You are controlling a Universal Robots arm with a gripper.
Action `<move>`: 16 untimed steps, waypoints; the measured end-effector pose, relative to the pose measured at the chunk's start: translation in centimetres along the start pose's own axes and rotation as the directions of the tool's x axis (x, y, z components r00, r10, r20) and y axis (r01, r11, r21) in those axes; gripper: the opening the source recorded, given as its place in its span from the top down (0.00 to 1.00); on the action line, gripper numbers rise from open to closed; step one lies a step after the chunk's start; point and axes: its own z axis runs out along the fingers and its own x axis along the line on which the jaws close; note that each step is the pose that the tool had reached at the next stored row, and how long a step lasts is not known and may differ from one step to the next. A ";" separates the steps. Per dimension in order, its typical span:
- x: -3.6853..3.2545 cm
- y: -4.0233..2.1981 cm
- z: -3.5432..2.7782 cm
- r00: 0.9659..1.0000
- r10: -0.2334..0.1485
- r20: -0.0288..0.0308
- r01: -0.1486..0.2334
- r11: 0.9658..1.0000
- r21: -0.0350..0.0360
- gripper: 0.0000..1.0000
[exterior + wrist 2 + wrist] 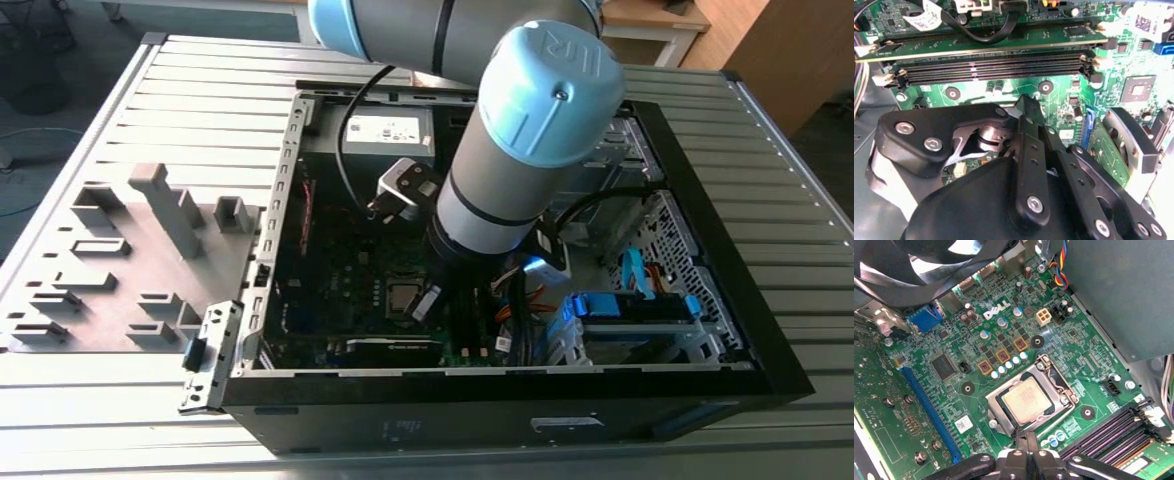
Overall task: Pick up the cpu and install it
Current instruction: 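Install the first cpu locking lever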
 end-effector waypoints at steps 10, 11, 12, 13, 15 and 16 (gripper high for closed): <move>-0.08 0.23 -0.97 1.000 0.000 0.000 0.000 1.000 0.000 0.89; -0.16 0.29 -0.97 1.000 0.000 0.000 0.000 1.000 0.000 0.89; -0.26 0.36 -0.96 1.000 0.000 0.000 0.000 1.000 0.000 0.89; -0.36 0.43 -0.95 1.000 0.000 0.001 0.000 1.000 0.000 0.89; -0.55 0.56 -0.94 1.000 0.000 0.003 0.000 1.000 0.001 0.89; -0.67 0.65 -0.92 1.000 0.000 0.004 0.000 1.000 0.001 0.89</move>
